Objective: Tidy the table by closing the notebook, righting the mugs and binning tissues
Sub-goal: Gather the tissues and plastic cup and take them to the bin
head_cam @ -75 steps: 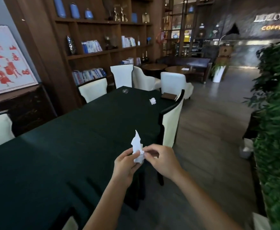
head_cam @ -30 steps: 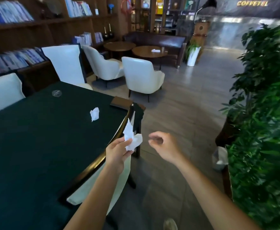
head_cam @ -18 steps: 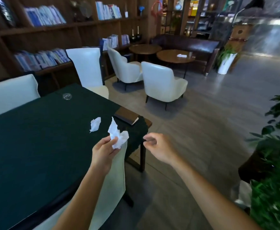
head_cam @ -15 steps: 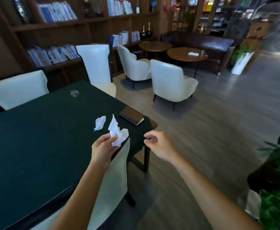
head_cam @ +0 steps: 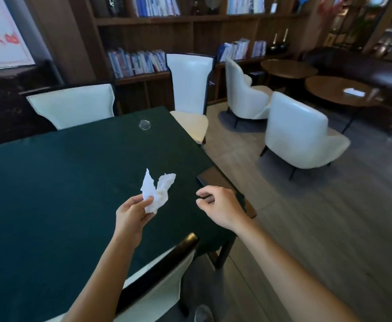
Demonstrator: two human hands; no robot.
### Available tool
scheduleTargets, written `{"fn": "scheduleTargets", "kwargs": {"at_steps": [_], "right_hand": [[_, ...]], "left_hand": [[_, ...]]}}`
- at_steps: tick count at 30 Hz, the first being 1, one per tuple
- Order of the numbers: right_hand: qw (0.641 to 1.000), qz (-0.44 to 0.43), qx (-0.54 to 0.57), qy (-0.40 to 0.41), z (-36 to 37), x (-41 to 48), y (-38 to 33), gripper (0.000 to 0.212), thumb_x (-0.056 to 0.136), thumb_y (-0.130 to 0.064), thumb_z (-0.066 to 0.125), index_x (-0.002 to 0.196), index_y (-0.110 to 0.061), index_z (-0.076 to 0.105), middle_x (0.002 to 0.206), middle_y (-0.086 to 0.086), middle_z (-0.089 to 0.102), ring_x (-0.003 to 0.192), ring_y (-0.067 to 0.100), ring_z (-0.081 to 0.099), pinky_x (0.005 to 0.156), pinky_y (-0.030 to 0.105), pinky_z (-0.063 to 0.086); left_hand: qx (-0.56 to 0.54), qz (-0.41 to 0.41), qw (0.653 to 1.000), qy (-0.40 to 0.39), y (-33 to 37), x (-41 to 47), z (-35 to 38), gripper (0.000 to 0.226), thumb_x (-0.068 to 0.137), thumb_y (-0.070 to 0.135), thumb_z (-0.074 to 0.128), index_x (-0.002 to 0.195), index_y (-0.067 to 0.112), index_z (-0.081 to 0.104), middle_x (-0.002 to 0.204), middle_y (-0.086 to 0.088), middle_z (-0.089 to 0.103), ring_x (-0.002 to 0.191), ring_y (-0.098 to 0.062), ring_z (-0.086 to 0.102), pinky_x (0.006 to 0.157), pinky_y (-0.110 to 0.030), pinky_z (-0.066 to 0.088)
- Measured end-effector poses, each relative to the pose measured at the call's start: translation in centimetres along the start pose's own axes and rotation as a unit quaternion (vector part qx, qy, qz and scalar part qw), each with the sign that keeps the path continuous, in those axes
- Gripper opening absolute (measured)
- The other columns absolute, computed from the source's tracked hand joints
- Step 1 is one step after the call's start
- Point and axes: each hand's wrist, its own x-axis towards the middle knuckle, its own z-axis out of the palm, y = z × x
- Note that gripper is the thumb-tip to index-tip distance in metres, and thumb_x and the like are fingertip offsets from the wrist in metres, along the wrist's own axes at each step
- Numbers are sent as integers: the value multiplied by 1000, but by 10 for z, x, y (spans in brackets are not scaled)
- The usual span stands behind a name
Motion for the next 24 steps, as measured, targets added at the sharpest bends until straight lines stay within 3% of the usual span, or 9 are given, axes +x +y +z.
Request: {"fn": "scheduleTargets", "kwargs": {"at_steps": [8,15,18,21,24], "right_hand": [[996,-7,-42,-80,7,101,7,27,92,-29,68,118,-22,73,113,-8,74,94,6,68,81,15,48],[980,0,-111,-167,49,178,23,35,93,-27,67,127,-18,68,117,-1,72,104,18,67,87,26,50],[968,11,-141,-206,70,205,33,33,92,-25,65,124,-17,68,117,2,71,108,22,66,94,36,54],[956,3,-170,-239,92,233,41,42,93,-22,62,134,-17,61,129,7,67,120,26,61,99,38,51],[951,-9,-172,-258,117,261,49,60,94,-15,60,151,-19,44,145,12,53,132,29,52,103,35,45]], "left_hand": [[-36,-20,997,72,-2,40,17,16,91,8,78,107,7,77,112,-14,81,107,-30,76,77,-33,60],[-57,-28,991,121,-7,60,15,14,91,7,77,105,7,78,99,-10,85,99,-28,80,73,-31,62],[-57,-32,987,147,-8,72,16,14,91,7,77,105,6,77,101,-12,84,98,-28,80,73,-32,62],[-63,-34,983,170,-6,86,18,14,92,8,77,106,6,77,103,-12,84,98,-27,80,73,-32,62],[-64,-41,980,186,-3,107,20,15,92,10,77,107,8,77,101,-9,85,96,-23,81,69,-28,62]]}}
